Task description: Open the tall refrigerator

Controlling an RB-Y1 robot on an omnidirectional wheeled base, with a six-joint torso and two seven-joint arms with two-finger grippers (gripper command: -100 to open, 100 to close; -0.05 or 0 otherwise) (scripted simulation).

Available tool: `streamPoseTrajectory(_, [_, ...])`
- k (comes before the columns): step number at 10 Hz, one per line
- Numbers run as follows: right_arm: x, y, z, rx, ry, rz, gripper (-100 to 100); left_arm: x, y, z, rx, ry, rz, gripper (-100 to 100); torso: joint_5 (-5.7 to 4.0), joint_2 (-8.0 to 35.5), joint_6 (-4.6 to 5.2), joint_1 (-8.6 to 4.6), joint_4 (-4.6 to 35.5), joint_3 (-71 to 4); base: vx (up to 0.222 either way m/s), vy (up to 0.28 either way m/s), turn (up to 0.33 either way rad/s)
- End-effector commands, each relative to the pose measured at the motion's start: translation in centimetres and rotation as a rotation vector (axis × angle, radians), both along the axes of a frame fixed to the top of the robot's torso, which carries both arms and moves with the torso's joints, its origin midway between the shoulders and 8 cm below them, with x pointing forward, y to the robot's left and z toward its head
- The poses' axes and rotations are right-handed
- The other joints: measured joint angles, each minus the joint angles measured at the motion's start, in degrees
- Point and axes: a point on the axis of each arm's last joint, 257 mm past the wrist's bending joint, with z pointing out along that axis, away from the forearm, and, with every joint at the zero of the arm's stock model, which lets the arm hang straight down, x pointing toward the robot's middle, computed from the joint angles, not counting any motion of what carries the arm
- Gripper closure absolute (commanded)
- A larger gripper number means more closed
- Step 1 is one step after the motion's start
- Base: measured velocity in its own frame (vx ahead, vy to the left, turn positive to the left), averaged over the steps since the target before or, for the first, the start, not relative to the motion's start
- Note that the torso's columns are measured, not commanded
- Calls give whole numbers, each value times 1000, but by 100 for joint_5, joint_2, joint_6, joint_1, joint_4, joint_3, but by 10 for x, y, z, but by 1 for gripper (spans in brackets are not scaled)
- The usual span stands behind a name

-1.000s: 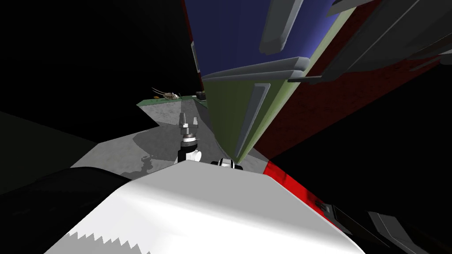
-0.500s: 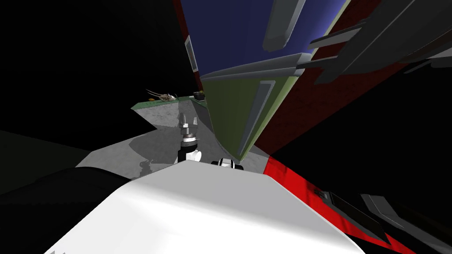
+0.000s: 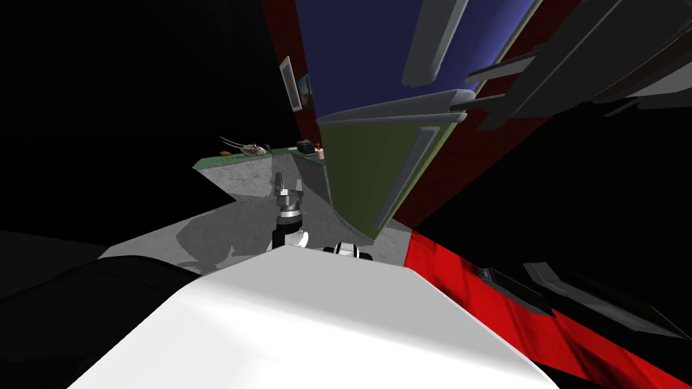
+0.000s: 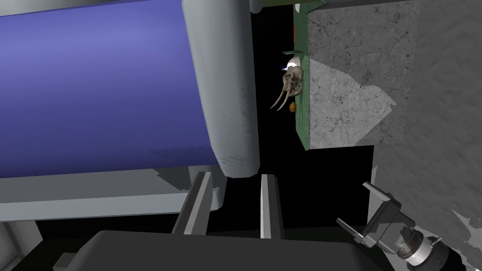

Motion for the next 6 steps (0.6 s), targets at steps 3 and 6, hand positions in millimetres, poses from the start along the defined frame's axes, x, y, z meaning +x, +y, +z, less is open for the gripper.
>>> streamPoseTrajectory(3, [14, -17, 11, 14, -25, -61, 100, 0, 0, 0, 0, 0, 0, 0, 5, -7, -13, -2, -6, -9, -157, 274, -141])
streamPoseTrajectory(6, [18, -20, 2, 4, -3, -73, 100, 0, 0, 0, 0, 0, 0, 0, -6, 27, 0, -26, 13, 24, -135, 240, -113])
